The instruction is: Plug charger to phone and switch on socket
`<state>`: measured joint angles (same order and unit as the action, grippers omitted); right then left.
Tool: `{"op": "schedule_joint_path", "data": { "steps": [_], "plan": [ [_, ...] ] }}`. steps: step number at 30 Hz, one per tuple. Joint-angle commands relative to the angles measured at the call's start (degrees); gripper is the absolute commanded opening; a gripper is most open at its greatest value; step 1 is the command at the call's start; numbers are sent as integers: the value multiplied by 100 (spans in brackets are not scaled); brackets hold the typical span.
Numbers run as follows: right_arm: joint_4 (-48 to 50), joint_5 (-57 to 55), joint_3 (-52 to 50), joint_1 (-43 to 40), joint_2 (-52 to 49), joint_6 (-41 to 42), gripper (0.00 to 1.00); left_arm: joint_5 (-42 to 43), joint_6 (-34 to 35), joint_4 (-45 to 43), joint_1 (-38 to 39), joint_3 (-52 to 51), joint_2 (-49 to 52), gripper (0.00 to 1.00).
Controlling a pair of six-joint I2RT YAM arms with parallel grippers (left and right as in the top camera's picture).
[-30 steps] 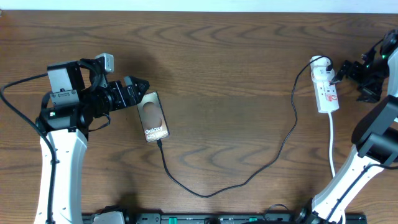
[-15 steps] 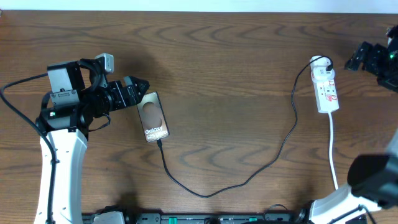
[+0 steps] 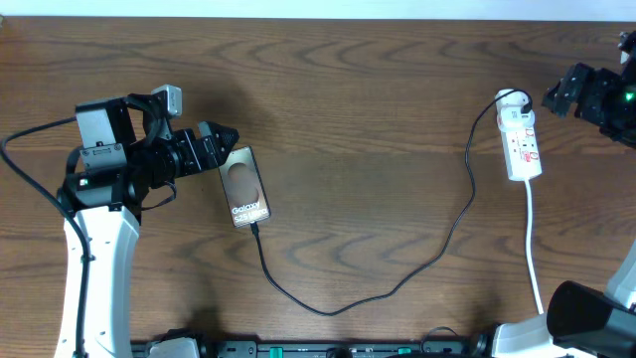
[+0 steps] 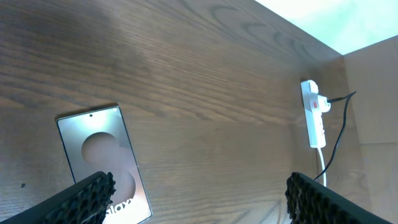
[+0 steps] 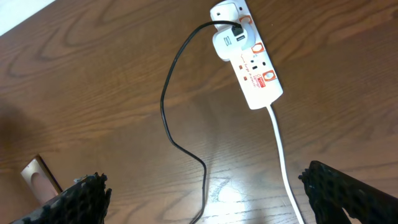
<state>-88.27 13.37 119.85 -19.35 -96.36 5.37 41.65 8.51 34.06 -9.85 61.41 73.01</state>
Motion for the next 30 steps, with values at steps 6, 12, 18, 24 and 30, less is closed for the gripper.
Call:
{"op": "schedule_joint_path", "data": {
  "steps": [6,12,18,24,30],
  "plan": [
    [-4,48,37,28,46,-96,99,-33,-122,-2,7,33,-4,90],
    [-4,48,37,28,46,-94,99,-33,-122,-2,7,33,-4,90],
    [-2,48,37,28,46,-96,99,-33,-120,0,7,33,-17,90],
    [-2,48,37,28,46,-94,99,-284,-122,295,4,-11,-136,90],
    [-2,48,37,28,46,-96,99,-1257,-120,17,227,-654,-697,90]
  ]
}}
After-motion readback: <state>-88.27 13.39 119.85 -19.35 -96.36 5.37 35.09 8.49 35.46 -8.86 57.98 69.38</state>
